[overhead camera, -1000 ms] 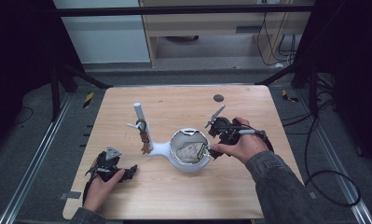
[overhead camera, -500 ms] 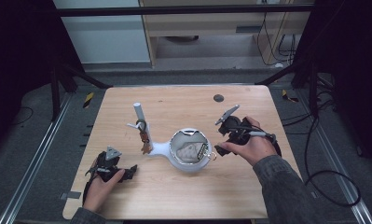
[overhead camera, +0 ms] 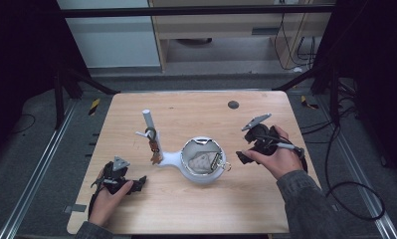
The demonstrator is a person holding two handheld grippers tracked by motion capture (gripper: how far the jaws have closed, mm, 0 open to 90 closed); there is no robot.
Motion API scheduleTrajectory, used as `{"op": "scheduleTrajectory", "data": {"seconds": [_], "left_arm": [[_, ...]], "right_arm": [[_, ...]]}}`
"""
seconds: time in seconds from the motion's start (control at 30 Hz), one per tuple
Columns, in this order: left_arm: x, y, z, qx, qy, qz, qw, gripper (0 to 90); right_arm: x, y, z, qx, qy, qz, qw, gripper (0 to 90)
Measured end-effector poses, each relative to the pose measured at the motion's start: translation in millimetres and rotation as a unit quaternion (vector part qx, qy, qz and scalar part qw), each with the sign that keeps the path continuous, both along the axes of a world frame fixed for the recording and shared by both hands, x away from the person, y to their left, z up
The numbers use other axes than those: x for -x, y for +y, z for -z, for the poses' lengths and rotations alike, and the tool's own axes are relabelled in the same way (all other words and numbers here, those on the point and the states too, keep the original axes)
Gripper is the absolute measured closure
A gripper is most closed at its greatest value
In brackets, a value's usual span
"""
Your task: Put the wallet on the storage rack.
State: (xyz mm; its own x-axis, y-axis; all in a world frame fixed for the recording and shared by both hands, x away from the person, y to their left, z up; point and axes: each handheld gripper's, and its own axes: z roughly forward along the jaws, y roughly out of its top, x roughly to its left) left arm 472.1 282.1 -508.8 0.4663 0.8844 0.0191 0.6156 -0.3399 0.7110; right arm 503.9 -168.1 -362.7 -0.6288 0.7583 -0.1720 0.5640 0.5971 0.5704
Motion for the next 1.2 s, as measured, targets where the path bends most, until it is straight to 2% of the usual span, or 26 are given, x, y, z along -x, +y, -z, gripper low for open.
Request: {"op": "scheduleTrajectory", "data": {"seconds": [0.07,0.33,0.73,1.2], "left_arm": [[0.0,0.0,0.0,0.0,0.0,0.0,1.0,0.0],[0.1,-0.1,0.0,0.0,0.0,0.0,1.0,0.0],[0.2,-0.1,0.1,0.0,-0.001,0.0,1.0,0.0],[0.2,-0.1,0.1,0.0,-0.001,0.0,1.0,0.0]], "right_arm": [[-0.1,-4.8,2.0,-0.008,-0.01,0.011,0.9999,7.7],[-0.8,-25.5,15.3,-0.049,-0.023,0.059,0.9968,6.9],[5.7,-41.1,43.3,-0.067,-0.02,0.081,0.9942,6.8],[14.8,-50.2,75.1,-0.083,-0.006,0.097,0.9918,8.2]]}}
